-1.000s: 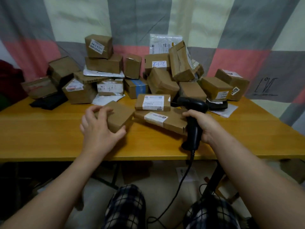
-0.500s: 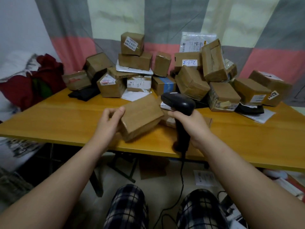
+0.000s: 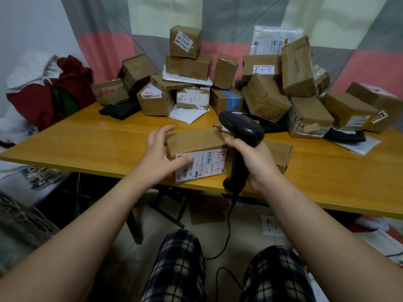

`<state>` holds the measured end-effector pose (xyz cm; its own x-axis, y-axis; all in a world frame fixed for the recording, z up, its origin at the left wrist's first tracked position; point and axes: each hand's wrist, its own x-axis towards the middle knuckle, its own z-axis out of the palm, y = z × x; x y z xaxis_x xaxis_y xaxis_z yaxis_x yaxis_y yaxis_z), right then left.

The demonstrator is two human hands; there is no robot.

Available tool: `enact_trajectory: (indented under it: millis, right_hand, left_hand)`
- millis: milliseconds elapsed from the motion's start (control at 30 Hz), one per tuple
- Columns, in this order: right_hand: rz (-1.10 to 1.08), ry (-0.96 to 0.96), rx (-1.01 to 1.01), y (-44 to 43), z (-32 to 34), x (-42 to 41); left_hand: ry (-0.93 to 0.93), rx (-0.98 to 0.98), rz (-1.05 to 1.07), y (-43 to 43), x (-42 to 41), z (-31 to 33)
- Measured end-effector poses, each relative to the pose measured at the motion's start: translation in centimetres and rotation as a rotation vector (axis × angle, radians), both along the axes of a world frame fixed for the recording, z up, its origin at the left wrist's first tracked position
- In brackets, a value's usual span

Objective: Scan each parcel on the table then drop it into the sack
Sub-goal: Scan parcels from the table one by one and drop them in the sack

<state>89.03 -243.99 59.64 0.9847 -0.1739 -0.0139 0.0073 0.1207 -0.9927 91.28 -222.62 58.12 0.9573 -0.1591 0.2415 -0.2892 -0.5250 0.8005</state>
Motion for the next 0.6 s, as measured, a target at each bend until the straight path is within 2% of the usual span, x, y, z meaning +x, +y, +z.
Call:
enact_trajectory:
  millis: [133,267,400,533,600]
  right_hand:
    - [0.029,-0.045,-0.043,-0.1,0.0,-0.3]
    - [0.075,-0.028,-0.004,0.1,0.3,-0.1]
    - [0.122,0.091,0.118,0.9,0.0,0.3]
    - [0.113,0.150,0.102,1.1,-0.5,0.1]
    - [0.097,0.144,0.108,0.9,-0.7,0.0]
  left_hand:
    - [0.150,-0.037,-0.075,0.6,-0.7,-1.6]
    - [-0.042,-0.106,-0.008,0.4,0.1,0.5]
    - [-0.213,-0.234,0.081,-0.1,1.4,2.5]
    - [-0.246,-0.236,0.127,-0.4,2.6,2.0]
    - [-0.188,-0.201,0.077,-0.6,2.8,1.6]
